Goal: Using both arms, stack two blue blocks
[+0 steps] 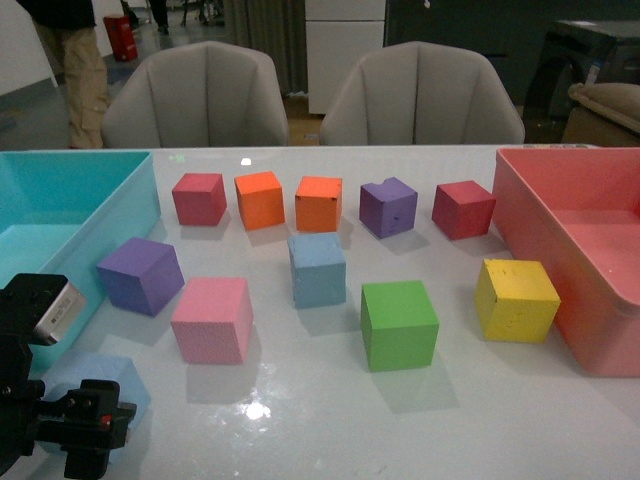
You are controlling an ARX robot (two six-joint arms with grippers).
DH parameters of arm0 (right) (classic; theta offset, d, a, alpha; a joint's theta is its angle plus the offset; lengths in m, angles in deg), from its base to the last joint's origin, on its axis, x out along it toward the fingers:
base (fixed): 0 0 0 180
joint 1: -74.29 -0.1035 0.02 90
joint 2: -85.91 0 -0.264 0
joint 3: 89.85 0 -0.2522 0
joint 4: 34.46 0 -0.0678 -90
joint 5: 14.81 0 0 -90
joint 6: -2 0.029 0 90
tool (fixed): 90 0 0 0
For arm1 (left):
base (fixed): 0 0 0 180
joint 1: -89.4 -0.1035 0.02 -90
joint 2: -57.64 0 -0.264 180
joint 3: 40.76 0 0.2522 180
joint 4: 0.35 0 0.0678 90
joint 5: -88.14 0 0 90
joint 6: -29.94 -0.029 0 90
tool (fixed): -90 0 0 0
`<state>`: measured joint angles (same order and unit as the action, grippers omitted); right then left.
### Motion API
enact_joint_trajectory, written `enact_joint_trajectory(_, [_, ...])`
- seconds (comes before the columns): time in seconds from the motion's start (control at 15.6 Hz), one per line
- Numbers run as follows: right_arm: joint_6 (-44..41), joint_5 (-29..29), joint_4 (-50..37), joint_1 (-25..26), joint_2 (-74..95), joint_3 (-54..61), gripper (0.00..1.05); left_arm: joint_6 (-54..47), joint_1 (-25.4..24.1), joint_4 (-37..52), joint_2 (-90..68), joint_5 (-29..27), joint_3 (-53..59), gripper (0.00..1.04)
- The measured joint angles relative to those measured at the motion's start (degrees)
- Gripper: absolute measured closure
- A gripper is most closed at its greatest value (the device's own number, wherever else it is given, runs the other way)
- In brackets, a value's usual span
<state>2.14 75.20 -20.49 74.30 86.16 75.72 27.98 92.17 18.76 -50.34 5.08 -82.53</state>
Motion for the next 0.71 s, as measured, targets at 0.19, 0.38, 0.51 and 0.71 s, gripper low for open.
enact_joint_trajectory(0.19, [0.0,0.0,0.0,0.0,0.0,0.0,0.06,-0.04,2.16,-3.19,8.0,-0.5,1.84,0.51])
enact_joint_trajectory(0.38, [0.0,0.0,-0.02,0.0,0.0,0.0,0.06,-0.02,7.21,-8.11,16.02,-1.05,0.22,0.53])
enact_joint_trajectory(0.51, [0.0,0.0,0.0,0.0,0.0,0.0,0.06,-0.61,16.65,-14.75,7.67,-4.24,-16.98,0.54])
enact_joint_trajectory(0.71, [0.0,0.0,0.0,0.0,0.0,0.0,0.06,-1.49,21.03,-21.18,-2.34,-6.4,-32.26,0.54])
